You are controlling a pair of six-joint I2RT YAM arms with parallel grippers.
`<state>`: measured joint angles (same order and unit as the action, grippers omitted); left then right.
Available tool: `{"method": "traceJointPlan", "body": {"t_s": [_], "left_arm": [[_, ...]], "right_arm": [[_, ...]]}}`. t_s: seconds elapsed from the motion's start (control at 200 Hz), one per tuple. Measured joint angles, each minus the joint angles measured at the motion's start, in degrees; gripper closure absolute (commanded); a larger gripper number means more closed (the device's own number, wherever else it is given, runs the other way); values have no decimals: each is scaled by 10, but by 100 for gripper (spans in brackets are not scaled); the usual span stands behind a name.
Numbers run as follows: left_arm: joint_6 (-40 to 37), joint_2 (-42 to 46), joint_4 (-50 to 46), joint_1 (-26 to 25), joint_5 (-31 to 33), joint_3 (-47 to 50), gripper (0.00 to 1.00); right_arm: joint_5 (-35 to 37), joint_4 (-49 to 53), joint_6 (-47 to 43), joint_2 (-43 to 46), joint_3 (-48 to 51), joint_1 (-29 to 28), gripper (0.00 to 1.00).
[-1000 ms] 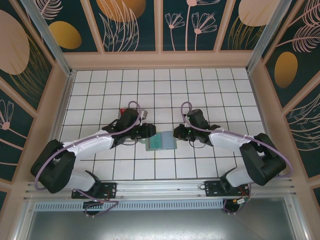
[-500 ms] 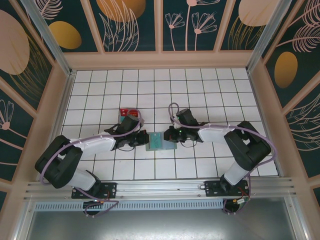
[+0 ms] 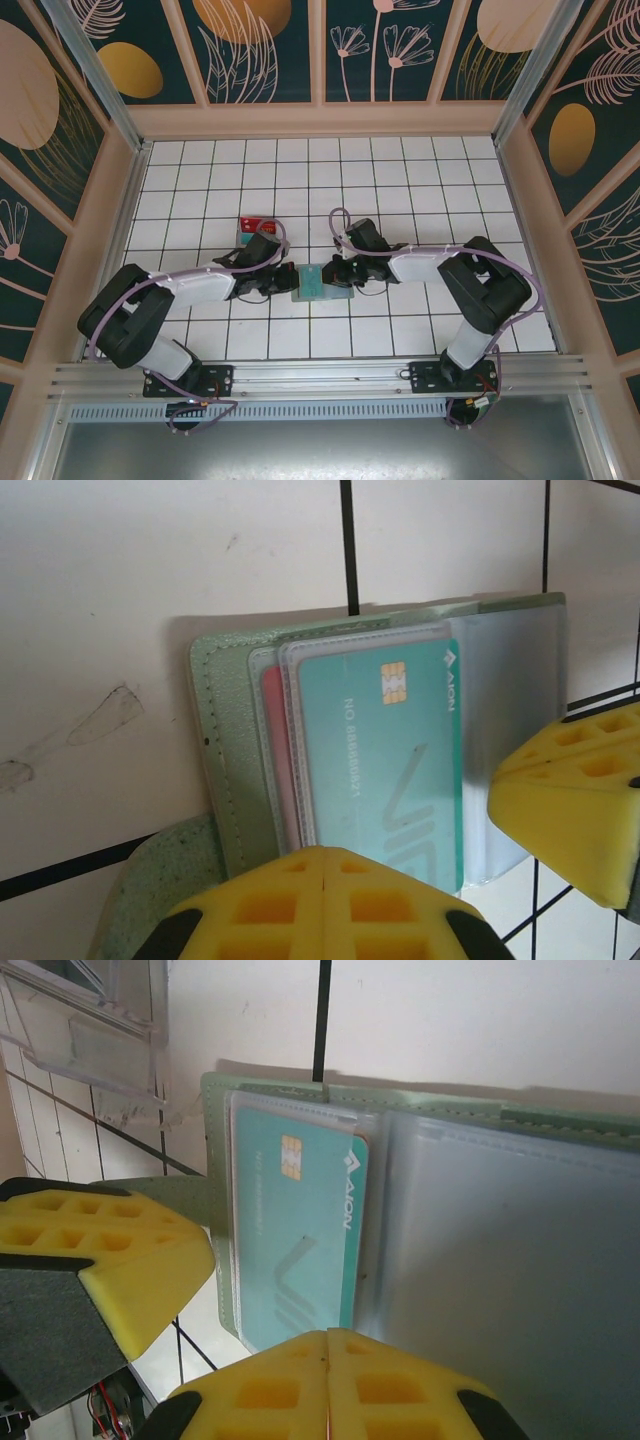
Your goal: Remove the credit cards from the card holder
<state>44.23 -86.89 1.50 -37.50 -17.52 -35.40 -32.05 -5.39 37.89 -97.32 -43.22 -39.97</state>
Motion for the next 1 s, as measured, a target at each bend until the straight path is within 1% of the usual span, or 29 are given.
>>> {"method": "traceJointPlan", "body": {"t_s": [0.235,0.35,0.736,0.801,0.861,1.001], "left_arm": [[2,-10,7,0,0,0,94],[2,-13,13,0,0,0,95],[2,-21,14,-3,0,0,97],[2,-21,14,-3,0,0,98],[2,-21,14,-3,0,0,100],[3,-22,13,-3,2,-1,100]], "right_arm": [[-2,0,0,-8,-2,-3,90],[-2,0,0,-11,-2,-4,86],[-6,0,0,-23,-7,-5,86],[-6,0,0,-25,-8,-5,90],[-5,2,1,-26,-8,-5,100],[-4,4,-2,-26,-8,-5,100]]}}
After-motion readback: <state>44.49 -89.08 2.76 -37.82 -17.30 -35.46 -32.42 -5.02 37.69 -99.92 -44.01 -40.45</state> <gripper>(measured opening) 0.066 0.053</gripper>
